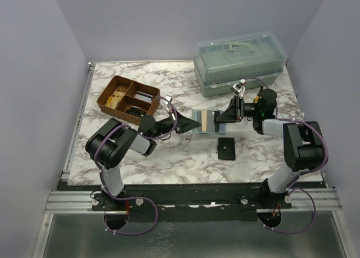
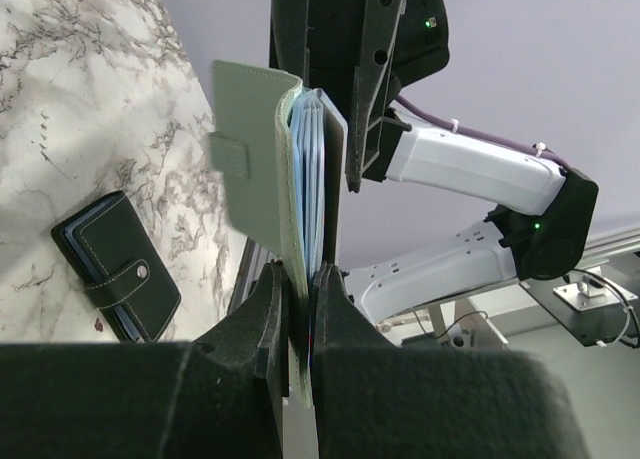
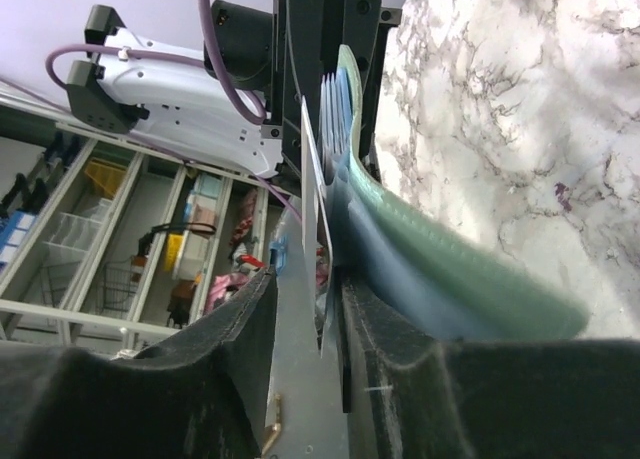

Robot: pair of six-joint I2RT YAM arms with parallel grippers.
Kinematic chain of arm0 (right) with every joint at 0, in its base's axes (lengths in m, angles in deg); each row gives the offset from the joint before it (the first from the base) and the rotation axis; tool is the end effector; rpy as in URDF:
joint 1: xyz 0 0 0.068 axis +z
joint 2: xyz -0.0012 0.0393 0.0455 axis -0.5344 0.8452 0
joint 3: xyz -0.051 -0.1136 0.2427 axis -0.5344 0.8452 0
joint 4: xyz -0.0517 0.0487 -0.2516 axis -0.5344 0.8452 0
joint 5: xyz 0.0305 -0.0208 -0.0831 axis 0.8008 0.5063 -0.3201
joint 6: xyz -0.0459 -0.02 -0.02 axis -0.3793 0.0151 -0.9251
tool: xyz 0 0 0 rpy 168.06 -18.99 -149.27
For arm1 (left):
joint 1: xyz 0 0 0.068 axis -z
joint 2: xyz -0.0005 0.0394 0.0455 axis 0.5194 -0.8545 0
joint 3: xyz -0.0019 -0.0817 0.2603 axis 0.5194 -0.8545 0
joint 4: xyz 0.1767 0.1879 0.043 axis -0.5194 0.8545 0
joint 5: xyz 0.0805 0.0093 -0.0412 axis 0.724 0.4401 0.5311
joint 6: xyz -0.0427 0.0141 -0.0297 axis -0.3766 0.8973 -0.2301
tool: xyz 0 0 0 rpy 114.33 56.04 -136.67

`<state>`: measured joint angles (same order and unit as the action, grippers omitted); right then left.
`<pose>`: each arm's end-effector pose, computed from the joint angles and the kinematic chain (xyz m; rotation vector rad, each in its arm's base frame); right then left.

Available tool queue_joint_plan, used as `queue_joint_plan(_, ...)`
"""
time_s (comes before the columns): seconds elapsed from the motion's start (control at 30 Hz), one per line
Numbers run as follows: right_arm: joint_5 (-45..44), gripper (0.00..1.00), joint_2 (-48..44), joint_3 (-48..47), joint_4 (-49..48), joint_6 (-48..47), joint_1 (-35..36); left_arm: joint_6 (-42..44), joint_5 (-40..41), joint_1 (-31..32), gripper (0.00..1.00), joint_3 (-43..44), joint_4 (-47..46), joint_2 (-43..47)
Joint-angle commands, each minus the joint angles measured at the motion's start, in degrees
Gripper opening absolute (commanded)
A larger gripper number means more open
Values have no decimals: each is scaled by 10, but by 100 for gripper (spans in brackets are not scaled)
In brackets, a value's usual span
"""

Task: Take the credit cards out of the card holder
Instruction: Remove the credit card from the card holder.

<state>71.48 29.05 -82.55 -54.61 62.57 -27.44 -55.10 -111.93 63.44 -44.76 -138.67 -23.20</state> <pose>0.3125 0.0621 0.2115 -0.4221 1.9739 1.9627 0.2550 -0.1859 0.1784 -0.0314 1.7551 -1.9877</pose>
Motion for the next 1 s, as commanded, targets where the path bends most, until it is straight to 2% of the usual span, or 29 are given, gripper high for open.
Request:
queue_joint_plan(0.0,8,25,-6,-5,-13,1,3,6,11,15,0,22,-100,-11)
queue_joint_plan(0.07,7,11,-5,-6,-9,-2,3,8,13,14,0,18,-101,-8)
queue_joint_plan(0.13,7,3,-4,-9,7,-12,2,7,13,8,0,12,-102,-1)
queue_joint_plan(0.2,6,0,-6,-12,28,-31,2,7,12,2,0,5,-102,9)
queue_joint_plan(0.6,5,0,-8,-14,40,-41,-4,-3,-15,-48,0,-41,-101,70)
queue_joint_plan(0.97,15,0,-8,-9,5,-21,-15,-2,-30,-75,0,-67,-102,66)
